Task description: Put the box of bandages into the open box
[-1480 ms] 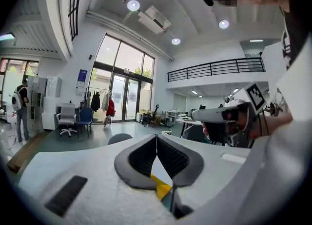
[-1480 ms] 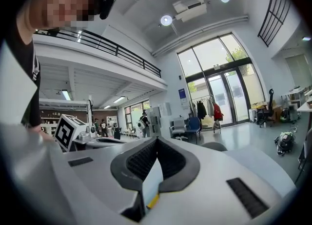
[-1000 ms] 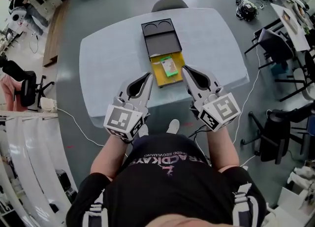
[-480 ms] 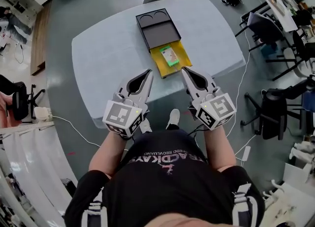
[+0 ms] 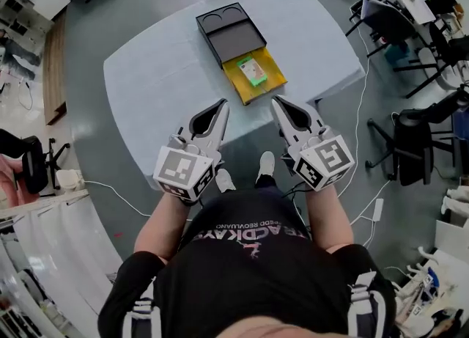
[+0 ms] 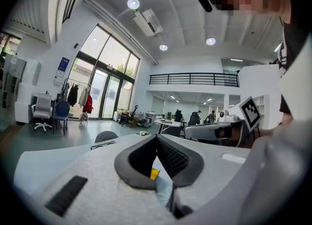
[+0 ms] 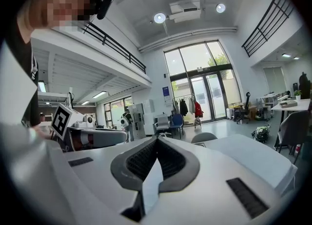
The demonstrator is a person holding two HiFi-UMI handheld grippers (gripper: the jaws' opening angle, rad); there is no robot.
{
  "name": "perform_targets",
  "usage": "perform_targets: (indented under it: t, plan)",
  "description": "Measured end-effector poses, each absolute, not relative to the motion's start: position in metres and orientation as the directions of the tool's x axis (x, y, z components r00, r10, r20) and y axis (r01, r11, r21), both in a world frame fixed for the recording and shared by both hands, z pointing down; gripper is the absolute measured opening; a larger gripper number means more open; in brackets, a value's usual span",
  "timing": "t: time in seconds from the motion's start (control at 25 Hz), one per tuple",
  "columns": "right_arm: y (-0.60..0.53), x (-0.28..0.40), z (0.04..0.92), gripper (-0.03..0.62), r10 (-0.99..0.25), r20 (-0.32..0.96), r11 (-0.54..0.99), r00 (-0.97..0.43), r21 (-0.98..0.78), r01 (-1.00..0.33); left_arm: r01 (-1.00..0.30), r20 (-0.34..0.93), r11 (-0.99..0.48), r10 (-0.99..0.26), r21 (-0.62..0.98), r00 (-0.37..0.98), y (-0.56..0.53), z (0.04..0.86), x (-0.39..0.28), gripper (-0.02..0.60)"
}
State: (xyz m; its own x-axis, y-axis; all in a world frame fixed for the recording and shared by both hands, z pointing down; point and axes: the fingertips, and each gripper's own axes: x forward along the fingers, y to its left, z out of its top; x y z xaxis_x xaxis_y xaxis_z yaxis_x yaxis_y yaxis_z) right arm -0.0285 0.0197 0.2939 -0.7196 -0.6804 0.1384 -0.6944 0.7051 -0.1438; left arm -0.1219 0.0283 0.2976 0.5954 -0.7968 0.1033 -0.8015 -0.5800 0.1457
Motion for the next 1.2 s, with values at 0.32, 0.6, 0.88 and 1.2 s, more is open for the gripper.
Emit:
perform_targets:
  t: [0.32, 0.6, 0.88, 1.2]
  plan:
    - [0.031, -0.023, 0.293, 0.011, -0.702, 0.13, 0.686, -0.701, -0.144, -0.713, -0.789, 0.1, -0.599, -0.785, 0.136, 0.612, 0.038, 0.295, -0.117, 0.017]
    - [0.03, -0.028, 0.293, 0.011, -0.7, 0.136, 0.687, -0.701, -0.139, -0.713, -0.791, 0.101, -0.596, -0.786, 0.142, 0.61, 0.038, 0.297, -0.122, 0.017]
    - [0.029, -0.029, 0.295, 0.011, -0.704, 0.14, 0.683, -0.696, -0.135, -0.718, -0.782, 0.107, -0.607, -0.776, 0.142, 0.621, 0.036, 0.3, -0.122, 0.015]
    - [0.027, -0.031, 0.302, 0.011, -0.709, 0.148, 0.676, -0.69, -0.136, -0.724, -0.775, 0.111, -0.616, -0.768, 0.142, 0.631, 0.032, 0.305, -0.123, 0.016]
